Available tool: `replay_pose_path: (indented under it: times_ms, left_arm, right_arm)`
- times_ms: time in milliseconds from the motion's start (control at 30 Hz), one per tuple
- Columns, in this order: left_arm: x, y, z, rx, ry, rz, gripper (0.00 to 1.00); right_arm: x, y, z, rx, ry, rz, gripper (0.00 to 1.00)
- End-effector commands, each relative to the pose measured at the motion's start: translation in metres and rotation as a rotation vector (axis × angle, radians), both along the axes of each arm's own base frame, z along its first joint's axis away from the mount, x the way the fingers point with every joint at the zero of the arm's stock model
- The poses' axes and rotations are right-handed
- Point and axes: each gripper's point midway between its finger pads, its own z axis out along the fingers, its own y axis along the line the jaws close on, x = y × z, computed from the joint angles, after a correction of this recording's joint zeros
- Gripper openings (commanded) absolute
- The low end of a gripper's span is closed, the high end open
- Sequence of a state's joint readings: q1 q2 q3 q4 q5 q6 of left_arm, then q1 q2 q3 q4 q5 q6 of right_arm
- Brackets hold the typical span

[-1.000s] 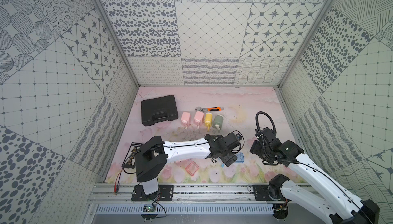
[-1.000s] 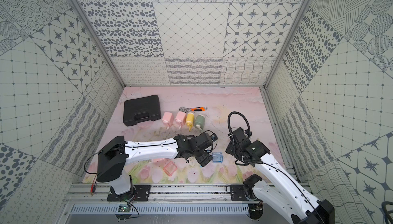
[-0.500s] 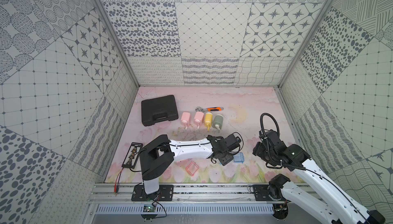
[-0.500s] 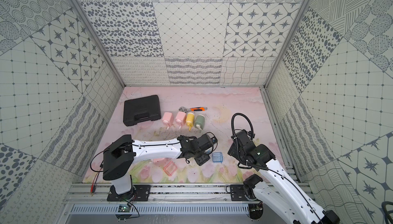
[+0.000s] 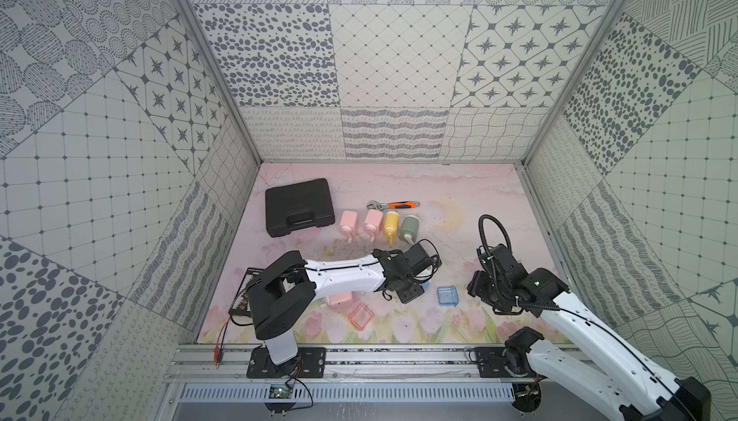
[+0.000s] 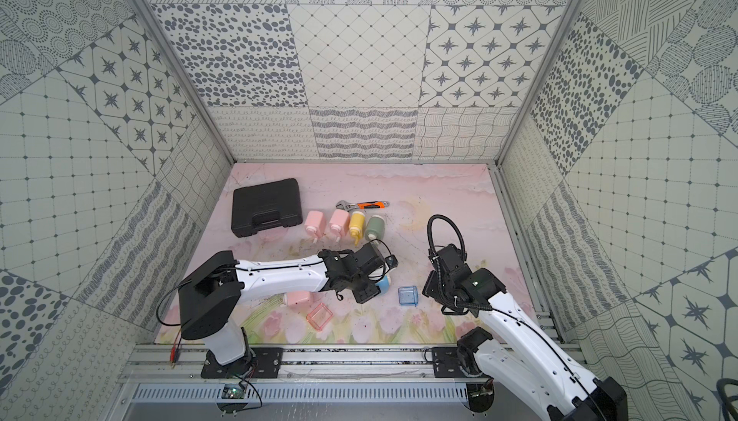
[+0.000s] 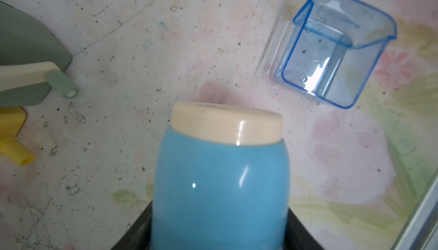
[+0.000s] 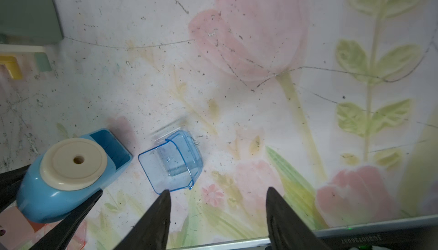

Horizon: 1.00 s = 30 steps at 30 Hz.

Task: Put the tray back into the pencil sharpener
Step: Pick up the pencil sharpener from the center of the board, then close the container of the pencil sharpener.

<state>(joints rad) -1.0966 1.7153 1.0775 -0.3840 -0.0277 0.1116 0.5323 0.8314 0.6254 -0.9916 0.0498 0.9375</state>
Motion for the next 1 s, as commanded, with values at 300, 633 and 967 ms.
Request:
replay_pose_path:
  times_ms: [300, 633, 967]
  left_arm:
    - [-0.015, -0.014, 0.013, -0.178, 0.001, -0.418, 0.43]
    - [-0.018, -0.024, 0.012, -0.209, 0.01, -0.444, 0.42]
    - [-0.024, -0.021, 0.008, -0.173, -0.018, -0.513, 0.44]
  right_arm:
    - [0.017, 0.049, -0.027, 0.149, 0.017, 0.105, 0.52]
    - [0.013, 0.07, -0.053, 0.148, 0.057, 0.144, 0.41]
    - [0.014, 0.096, -0.06, 0.194, 0.044, 0.167, 0.37]
